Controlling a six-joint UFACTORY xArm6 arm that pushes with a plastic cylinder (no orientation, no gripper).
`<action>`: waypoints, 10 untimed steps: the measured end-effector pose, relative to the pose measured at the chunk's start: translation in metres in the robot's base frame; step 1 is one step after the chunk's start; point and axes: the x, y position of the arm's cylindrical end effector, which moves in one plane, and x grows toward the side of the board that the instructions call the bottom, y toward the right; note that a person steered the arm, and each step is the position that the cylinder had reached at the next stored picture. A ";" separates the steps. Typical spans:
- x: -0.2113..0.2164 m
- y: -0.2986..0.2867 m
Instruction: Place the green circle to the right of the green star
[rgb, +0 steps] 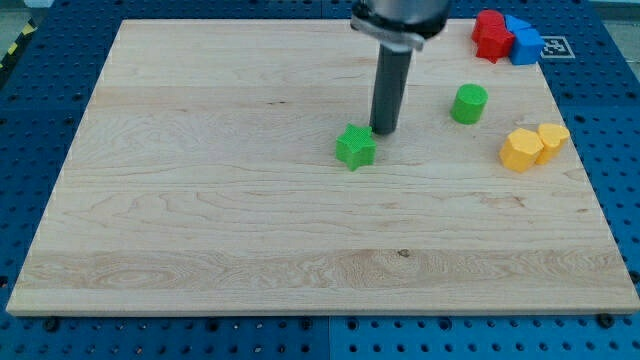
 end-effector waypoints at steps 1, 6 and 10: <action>-0.038 -0.011; 0.011 0.046; 0.060 0.091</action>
